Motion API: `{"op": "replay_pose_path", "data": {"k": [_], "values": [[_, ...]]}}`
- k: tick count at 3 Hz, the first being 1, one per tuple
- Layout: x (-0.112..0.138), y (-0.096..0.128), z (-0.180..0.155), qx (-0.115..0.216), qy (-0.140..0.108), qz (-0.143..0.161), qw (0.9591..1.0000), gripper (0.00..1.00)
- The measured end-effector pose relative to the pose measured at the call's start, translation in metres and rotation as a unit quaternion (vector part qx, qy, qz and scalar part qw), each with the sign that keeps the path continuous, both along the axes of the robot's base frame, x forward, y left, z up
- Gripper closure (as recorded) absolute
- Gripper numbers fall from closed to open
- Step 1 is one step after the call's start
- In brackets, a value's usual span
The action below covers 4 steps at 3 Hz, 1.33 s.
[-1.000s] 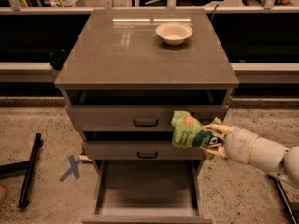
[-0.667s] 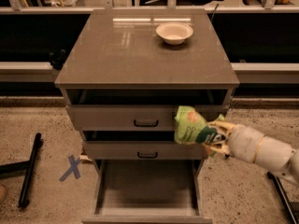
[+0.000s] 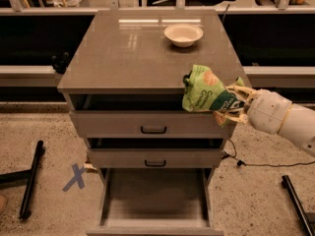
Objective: Pick green rice chip bag from bottom drawer and place on counter
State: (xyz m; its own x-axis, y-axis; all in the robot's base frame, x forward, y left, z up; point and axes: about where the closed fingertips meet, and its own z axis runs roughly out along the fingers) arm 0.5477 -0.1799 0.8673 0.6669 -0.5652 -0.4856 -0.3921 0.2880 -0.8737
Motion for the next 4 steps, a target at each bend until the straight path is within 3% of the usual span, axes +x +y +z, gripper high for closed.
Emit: {"op": "replay_pose_path", "data": {"k": [2,4], "values": [[0.025,0.02,0.033,-0.009,-0.018,0.019,0.9996,1.0],[0.092,0.067,0.067,-0.055,-0.028,0.029,0.9977,1.0]]}}
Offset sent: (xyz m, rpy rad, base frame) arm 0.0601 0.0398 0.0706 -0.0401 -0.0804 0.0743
